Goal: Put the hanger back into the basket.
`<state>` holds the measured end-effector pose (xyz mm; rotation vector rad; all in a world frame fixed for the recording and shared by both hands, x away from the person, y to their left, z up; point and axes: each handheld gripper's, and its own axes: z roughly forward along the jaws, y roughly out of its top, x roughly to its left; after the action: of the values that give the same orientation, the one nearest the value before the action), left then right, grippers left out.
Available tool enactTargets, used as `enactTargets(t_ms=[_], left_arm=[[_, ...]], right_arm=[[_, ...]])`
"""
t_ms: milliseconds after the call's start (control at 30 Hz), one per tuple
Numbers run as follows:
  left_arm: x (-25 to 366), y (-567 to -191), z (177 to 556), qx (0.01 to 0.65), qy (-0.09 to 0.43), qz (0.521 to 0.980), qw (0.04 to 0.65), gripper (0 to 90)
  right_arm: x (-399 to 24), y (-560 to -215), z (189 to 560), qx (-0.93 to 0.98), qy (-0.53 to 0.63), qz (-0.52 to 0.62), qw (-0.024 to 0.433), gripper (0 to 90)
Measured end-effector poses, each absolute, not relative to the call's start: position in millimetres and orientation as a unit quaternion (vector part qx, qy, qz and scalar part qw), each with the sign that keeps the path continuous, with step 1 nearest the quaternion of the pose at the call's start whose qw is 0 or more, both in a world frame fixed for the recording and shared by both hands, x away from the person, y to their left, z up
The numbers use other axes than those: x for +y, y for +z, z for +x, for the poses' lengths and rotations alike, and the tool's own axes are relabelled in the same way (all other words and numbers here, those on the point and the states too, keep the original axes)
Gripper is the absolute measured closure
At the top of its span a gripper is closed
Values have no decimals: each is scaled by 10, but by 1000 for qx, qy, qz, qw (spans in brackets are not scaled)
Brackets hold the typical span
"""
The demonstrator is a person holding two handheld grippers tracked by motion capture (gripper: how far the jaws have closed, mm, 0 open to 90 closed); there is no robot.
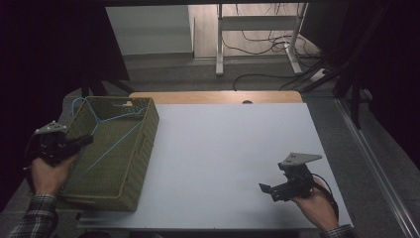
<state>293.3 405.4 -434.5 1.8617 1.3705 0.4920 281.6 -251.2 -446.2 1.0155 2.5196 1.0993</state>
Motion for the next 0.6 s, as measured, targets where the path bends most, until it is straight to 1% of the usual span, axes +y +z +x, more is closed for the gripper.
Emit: enactTargets(t_ms=[67,233,267,333,367,400,467,567,600], left_arm=[[4059,-4381,2934,539,190,729,377,874],[4072,-4483,2936,553,191,733,346,861],[4058,-4486,2933,555,206,731,340,784],[4056,-4456,2930,556,211,724,349,642],[4046,-4425,2925,557,221,720,349,575],[4033,-4382,2921,553,226,720,353,533],[4009,-4334,2917,550,225,722,354,412],[3973,-4290,2904,542,217,726,364,277],[3959,-4278,2900,539,214,727,367,277]], right_arm=[[-2516,-4465,2816,855,372,345,104,0],[-2509,-4479,2822,857,370,345,101,0],[-2503,-4483,2820,859,367,343,100,0],[-2502,-4484,2819,859,367,343,100,0],[-2502,-4485,2817,859,367,343,100,0],[-2503,-4485,2816,859,367,343,99,0],[-2504,-4488,2812,858,368,344,100,0],[-2512,-4490,2807,857,369,346,98,0],[-2512,-4490,2807,857,369,346,98,0]])
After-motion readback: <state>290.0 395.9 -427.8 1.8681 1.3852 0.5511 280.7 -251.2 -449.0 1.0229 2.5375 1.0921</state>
